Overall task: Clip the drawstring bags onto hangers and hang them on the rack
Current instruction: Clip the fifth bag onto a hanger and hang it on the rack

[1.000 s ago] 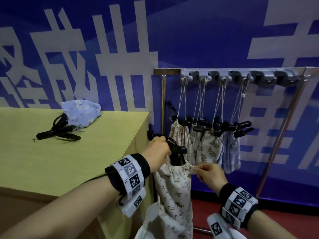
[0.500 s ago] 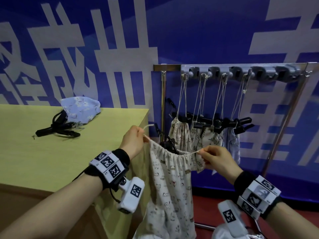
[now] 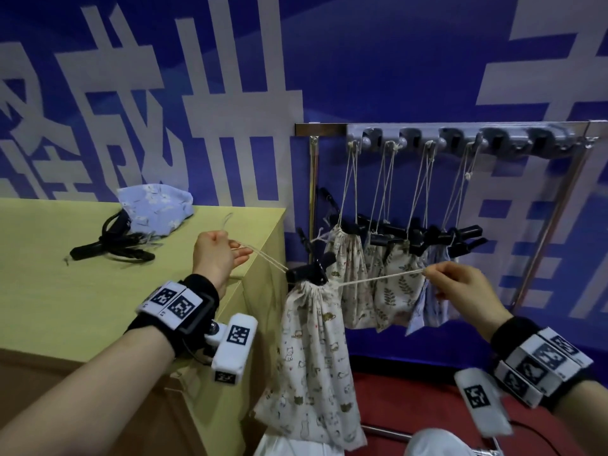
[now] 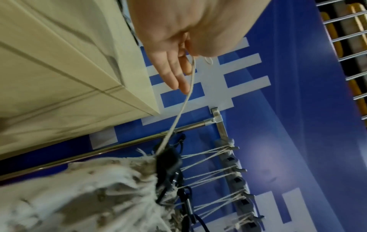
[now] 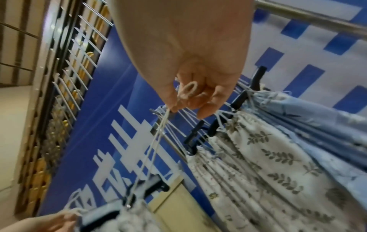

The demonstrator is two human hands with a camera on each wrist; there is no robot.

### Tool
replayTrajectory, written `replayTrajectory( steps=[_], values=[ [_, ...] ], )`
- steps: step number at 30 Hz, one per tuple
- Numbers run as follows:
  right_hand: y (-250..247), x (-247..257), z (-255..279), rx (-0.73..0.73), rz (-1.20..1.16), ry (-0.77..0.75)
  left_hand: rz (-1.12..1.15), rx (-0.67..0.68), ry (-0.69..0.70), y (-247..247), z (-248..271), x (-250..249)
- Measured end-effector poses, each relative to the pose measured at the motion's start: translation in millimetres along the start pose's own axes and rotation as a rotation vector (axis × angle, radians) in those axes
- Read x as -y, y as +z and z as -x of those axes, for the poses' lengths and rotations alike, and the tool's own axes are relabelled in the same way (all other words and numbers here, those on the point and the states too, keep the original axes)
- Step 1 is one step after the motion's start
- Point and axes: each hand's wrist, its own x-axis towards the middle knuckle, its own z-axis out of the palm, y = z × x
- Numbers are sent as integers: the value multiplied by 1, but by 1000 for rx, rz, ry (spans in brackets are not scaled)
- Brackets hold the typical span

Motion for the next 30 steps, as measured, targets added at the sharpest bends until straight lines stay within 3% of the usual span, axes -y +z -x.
replayTrajectory(
  steps=[5,11,23,30],
  values=[
    [14,39,5,177,-488,175,116,69,-71,12,9,-12],
    [20,90,-1,227,-738,128,167,211,-165,28,20,-34],
    [47,157,-10,377,-582,24,-47,547,149,77,59,-88],
    [45,159,-6,338,-591,-61,-156,681,301,92,72,-84]
  ],
)
